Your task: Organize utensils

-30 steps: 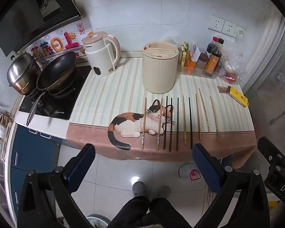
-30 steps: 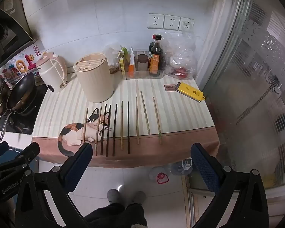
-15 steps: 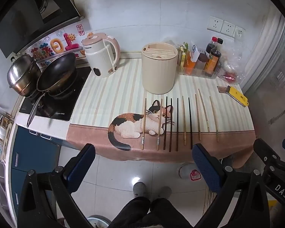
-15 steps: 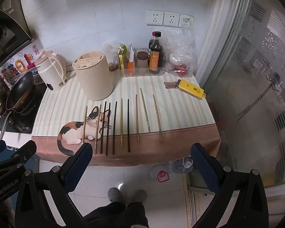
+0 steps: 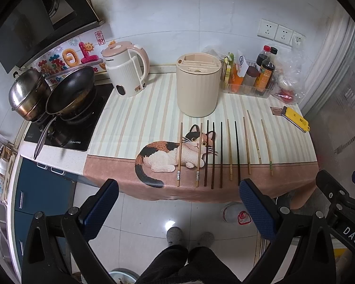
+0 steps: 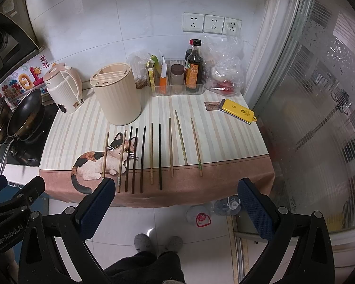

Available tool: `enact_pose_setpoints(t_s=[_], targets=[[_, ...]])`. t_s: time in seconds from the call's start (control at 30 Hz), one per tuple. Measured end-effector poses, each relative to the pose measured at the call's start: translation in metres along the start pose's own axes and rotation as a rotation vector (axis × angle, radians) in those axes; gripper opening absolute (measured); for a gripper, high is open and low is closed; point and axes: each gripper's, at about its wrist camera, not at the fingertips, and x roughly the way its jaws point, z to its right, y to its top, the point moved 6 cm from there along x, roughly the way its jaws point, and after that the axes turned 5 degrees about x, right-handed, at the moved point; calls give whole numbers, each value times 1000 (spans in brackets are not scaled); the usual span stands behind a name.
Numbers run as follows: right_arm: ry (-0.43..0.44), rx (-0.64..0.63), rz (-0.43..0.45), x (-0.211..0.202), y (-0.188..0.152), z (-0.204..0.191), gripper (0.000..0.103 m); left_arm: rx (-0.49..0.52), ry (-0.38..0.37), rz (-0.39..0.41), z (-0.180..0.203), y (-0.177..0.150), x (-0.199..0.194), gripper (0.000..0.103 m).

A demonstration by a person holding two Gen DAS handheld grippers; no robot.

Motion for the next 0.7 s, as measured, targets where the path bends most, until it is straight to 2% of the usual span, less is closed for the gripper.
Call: enact_pose_setpoints(t_s=[0.7], targets=[[-2,2,9,-5,1,1,103,0,1,3,0,2,-1,103]])
